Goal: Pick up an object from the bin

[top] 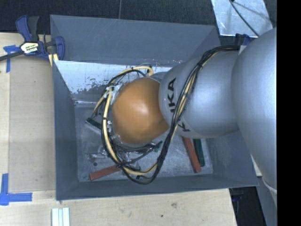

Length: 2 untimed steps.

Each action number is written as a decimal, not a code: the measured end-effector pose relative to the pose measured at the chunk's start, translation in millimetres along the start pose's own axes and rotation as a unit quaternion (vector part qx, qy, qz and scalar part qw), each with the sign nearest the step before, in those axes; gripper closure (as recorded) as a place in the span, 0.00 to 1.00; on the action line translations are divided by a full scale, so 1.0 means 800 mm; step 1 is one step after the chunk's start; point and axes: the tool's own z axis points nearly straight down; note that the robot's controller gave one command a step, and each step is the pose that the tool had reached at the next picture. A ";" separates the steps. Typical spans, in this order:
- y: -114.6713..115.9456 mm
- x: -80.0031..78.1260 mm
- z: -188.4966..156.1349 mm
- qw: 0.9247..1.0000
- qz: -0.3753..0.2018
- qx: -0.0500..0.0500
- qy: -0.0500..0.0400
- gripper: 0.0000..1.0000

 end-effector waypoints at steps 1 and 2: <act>0.009 -0.013 0.054 1.000 0.001 -0.001 0.001 0.00; 0.007 -0.014 0.050 1.000 0.002 0.001 -0.001 1.00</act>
Offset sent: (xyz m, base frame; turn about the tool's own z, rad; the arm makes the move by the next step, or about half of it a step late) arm -0.0018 0.0119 -0.0409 0.0027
